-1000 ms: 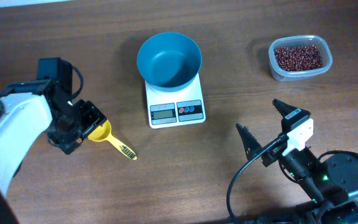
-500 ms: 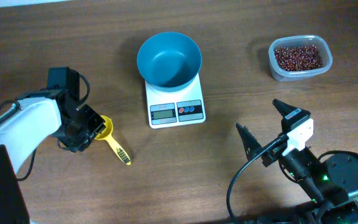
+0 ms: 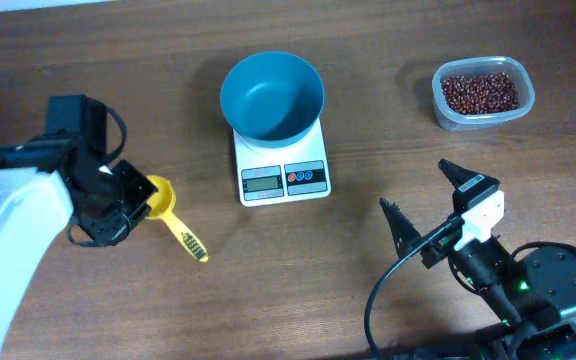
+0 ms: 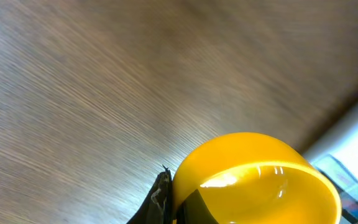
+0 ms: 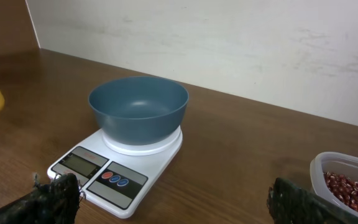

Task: Scoop item into bowl and weigh 50g on scale
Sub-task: 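Close the left gripper on the yellow scoop's cup rim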

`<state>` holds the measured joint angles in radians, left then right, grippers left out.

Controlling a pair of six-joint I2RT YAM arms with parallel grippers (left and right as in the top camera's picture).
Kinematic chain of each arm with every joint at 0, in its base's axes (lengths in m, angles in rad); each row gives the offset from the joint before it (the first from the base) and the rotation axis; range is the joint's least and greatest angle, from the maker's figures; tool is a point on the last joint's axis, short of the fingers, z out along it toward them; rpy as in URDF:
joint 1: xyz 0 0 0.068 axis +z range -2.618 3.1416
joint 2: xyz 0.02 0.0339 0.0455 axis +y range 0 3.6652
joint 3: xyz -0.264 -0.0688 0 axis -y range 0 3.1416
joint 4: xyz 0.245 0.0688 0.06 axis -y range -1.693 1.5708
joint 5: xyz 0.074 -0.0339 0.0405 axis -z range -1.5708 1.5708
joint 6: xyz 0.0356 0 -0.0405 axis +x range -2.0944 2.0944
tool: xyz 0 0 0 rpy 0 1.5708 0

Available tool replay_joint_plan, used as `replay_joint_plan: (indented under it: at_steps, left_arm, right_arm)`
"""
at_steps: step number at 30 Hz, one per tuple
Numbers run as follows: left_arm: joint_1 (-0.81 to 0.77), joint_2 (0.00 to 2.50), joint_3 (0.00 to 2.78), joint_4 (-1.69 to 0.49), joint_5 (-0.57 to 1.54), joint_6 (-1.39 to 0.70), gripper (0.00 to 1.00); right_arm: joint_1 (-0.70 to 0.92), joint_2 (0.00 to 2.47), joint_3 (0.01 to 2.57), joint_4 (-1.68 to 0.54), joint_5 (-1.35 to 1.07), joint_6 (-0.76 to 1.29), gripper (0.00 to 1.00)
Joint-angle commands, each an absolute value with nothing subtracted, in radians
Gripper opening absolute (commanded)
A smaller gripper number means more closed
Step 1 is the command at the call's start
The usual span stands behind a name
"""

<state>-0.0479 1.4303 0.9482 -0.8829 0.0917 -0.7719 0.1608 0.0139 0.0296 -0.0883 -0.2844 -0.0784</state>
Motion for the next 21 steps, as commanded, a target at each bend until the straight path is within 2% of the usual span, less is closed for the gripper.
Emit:
replay_joint_plan:
  at_steps: [1,8,14,21]
  left_arm:
    - [-0.043,1.317,0.970,-0.885,0.270,-0.773,0.00]
    - [-0.043,1.243,0.970,-0.989,0.265,-0.817,0.00]
    - [-0.043,1.243,0.963,-0.994,0.261,-0.879,0.00]
    - [-0.089,1.243,0.940,-0.989,0.121,-1.019,0.00]
  right_arm:
    - [0.170,0.006,0.020,-0.088,-0.276,-0.074,0.99]
    - [0.170,0.006,0.020,-0.088,-0.276,-0.074,0.99]
    - [0.170,0.006,0.020,-0.088,-0.276,-0.074,0.99]
    - [0.170,0.006,0.020,-0.088,-0.276,-0.074,0.99]
